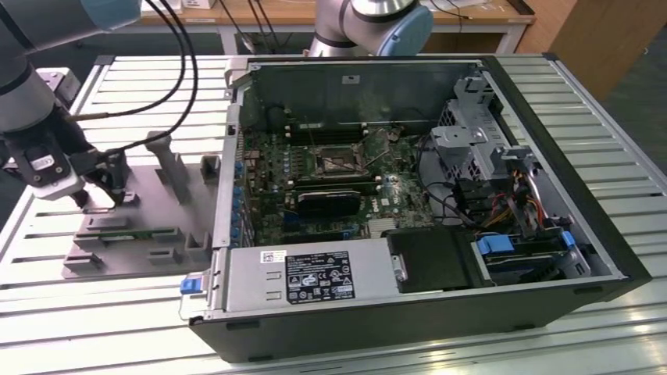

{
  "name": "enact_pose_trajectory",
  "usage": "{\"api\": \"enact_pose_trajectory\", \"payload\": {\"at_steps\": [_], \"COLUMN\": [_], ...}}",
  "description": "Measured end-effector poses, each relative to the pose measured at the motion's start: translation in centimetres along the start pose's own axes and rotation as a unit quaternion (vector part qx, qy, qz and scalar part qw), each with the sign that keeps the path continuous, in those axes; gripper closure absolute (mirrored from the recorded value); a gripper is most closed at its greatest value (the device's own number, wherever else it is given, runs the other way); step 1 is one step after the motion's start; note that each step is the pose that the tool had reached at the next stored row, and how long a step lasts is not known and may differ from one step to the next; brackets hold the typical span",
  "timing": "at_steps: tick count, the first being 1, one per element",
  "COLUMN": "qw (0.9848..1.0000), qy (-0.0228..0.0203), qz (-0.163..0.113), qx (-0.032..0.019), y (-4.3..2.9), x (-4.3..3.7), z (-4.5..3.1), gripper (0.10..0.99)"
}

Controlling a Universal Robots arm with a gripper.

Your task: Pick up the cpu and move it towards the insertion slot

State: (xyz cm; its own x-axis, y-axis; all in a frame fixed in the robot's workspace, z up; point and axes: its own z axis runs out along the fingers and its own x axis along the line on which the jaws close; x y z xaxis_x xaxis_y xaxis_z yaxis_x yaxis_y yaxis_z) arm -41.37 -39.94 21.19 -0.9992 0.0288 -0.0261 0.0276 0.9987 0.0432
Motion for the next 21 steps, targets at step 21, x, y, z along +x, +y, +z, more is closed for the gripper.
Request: {"api": "enact_pose_trajectory", "payload": {"at_steps": [21], "qw": [1.0], "qy": [-0.0006], "qz": [0.0], "qx": [0.0], "y": [0.2], "x": [-0.12], "z": [-4.78], "gripper": [0.545]}}
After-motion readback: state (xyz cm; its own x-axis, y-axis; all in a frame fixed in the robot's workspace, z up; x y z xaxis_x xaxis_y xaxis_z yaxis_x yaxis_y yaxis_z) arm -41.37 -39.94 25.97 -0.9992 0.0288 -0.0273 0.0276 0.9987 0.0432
